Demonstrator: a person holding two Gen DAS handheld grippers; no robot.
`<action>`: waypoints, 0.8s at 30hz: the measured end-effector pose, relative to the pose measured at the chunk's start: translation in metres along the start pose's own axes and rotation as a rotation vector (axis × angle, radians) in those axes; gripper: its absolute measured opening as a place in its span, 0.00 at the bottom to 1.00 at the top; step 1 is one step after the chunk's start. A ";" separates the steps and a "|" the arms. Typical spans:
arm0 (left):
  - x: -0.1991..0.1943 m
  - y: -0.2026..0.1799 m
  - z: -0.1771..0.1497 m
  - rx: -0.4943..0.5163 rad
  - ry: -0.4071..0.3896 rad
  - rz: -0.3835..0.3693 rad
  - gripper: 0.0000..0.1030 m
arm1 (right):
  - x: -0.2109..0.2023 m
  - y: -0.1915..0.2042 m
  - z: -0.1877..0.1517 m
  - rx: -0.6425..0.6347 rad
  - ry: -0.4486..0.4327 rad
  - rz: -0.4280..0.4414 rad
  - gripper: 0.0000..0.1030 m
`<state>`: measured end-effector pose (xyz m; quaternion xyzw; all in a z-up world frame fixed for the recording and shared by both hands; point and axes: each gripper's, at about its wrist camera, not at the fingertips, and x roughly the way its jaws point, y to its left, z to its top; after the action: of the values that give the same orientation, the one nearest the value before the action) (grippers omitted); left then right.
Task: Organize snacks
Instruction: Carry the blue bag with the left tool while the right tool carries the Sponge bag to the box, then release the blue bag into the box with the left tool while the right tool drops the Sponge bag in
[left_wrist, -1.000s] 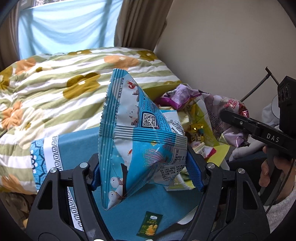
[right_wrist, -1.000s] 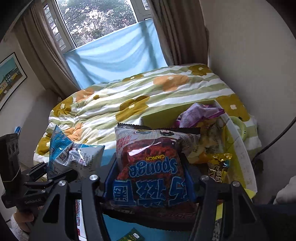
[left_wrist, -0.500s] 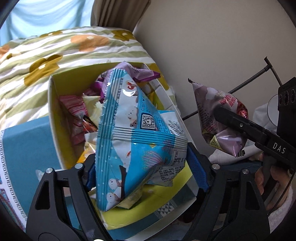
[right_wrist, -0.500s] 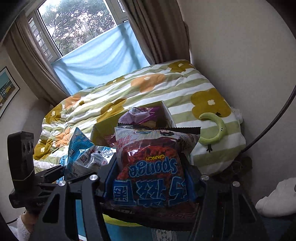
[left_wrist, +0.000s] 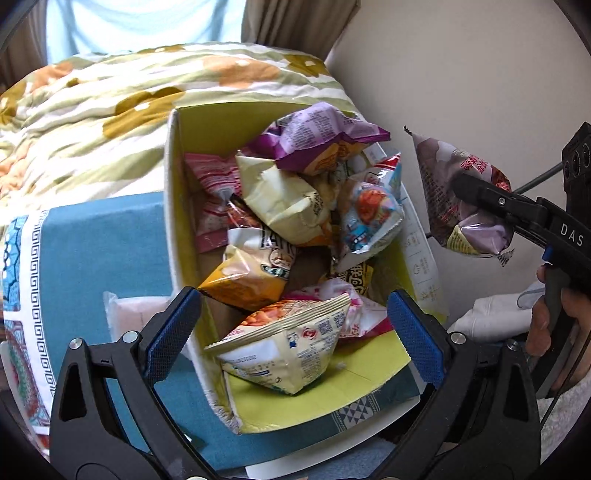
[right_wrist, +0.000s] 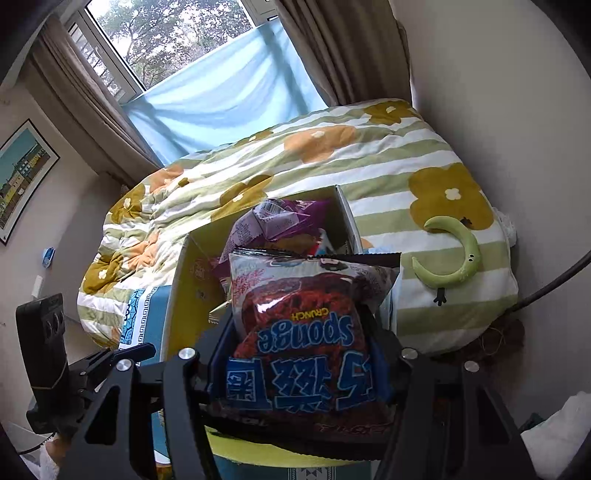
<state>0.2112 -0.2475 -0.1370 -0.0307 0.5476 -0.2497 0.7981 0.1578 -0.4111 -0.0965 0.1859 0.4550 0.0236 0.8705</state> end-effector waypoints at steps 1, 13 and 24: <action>-0.002 0.004 -0.001 -0.011 -0.003 0.008 0.97 | 0.001 0.003 0.003 -0.011 0.001 0.011 0.55; -0.017 0.034 -0.022 -0.062 -0.005 0.091 0.97 | 0.026 0.074 0.012 -0.195 0.010 0.111 0.57; -0.035 0.065 -0.067 -0.100 -0.006 0.132 0.97 | 0.025 0.077 -0.024 -0.228 -0.051 0.086 1.00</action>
<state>0.1656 -0.1610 -0.1544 -0.0353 0.5579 -0.1688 0.8118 0.1629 -0.3271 -0.1020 0.1057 0.4186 0.1076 0.8955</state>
